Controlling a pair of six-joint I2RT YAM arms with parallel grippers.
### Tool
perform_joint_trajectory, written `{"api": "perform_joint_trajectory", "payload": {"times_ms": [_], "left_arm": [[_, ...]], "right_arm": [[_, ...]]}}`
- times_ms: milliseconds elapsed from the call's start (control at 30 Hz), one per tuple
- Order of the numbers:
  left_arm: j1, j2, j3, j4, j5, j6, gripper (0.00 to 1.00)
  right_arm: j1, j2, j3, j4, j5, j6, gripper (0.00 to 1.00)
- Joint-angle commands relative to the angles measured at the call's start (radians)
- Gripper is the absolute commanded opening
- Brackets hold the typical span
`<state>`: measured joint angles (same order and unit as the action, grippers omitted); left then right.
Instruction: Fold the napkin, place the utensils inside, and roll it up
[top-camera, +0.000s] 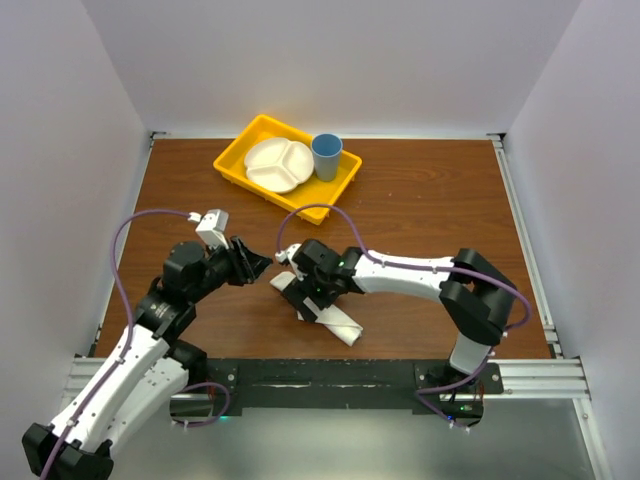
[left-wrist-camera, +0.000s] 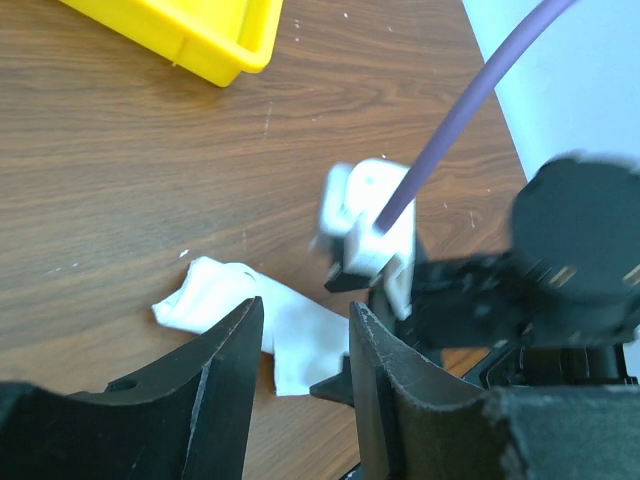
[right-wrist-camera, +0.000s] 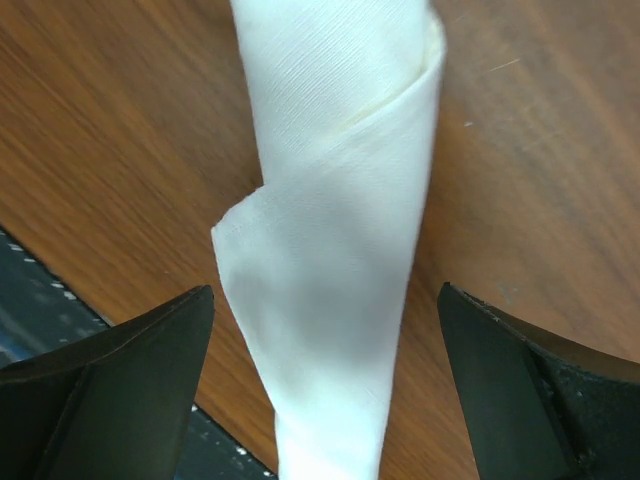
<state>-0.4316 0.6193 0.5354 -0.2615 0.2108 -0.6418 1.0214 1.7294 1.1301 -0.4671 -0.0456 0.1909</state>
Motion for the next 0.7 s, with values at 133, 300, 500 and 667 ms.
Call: {"api": "perform_joint_trajectory", "payload": {"times_ms": [133,300,500,667], "left_arm": [[0.008,-0.044,0.067,-0.065,-0.027,0.024,0.45],[0.008,-0.053,0.098,-0.073,-0.019,0.019,0.45],[0.008,-0.039,0.14,-0.1,-0.01,0.039,0.45],[0.008,0.032,0.112,-0.154,-0.01,-0.034,0.49]], "right_arm": [[0.068,0.051,0.05,-0.044,0.162,-0.064,0.98],[0.071,0.078,0.014,0.013,0.161,-0.028,0.98],[0.071,0.11,0.022,0.054,0.155,0.01,0.96],[0.069,0.039,0.022,0.024,0.119,0.063,0.98]]}}
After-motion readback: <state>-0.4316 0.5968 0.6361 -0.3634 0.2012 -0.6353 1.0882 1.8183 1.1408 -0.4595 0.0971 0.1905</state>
